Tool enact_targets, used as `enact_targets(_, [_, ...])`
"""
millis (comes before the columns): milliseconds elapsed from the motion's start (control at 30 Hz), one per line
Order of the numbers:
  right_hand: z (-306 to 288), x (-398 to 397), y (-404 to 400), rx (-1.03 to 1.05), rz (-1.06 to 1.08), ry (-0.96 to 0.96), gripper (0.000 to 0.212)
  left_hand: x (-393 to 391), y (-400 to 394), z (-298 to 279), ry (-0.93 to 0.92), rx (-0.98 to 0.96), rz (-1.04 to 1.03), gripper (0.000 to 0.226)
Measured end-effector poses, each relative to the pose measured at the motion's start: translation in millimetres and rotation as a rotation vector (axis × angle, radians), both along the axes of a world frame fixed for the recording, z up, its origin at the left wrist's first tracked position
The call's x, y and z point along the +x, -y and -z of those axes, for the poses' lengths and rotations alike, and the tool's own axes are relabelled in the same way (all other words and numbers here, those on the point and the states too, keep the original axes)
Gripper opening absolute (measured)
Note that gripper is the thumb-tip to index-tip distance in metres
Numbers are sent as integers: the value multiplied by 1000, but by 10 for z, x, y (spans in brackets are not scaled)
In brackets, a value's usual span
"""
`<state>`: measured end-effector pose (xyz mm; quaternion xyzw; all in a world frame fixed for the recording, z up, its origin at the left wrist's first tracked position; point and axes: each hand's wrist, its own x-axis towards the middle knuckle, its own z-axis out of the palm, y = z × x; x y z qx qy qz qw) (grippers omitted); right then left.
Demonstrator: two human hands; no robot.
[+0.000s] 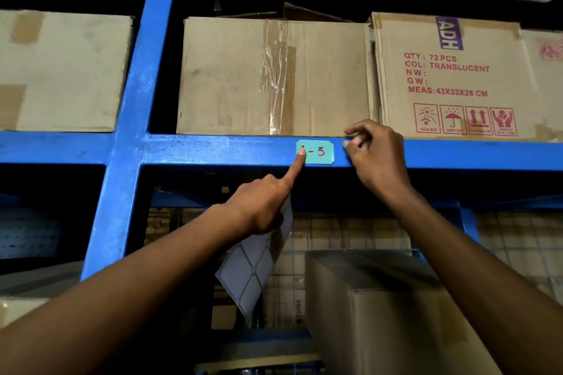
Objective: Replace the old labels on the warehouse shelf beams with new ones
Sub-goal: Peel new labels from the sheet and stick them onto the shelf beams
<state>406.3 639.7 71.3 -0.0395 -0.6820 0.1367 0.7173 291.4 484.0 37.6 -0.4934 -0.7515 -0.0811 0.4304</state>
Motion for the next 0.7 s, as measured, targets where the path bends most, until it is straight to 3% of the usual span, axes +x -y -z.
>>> enact_targets(100, [112, 21, -83, 74, 72, -63, 22, -1, 17, -69, 13, -2, 0, 109])
enact_targets(267, [250, -178, 24, 398, 357, 255, 48, 20, -25, -202, 75, -7, 47, 113])
enact_targets(500, [322, -145, -142, 224, 486, 180, 57, -32, -46, -63, 86, 30, 69, 115])
enact_targets(700, [486, -259, 16, 418, 589, 248, 70, -33, -70, 154, 31, 115, 82, 115])
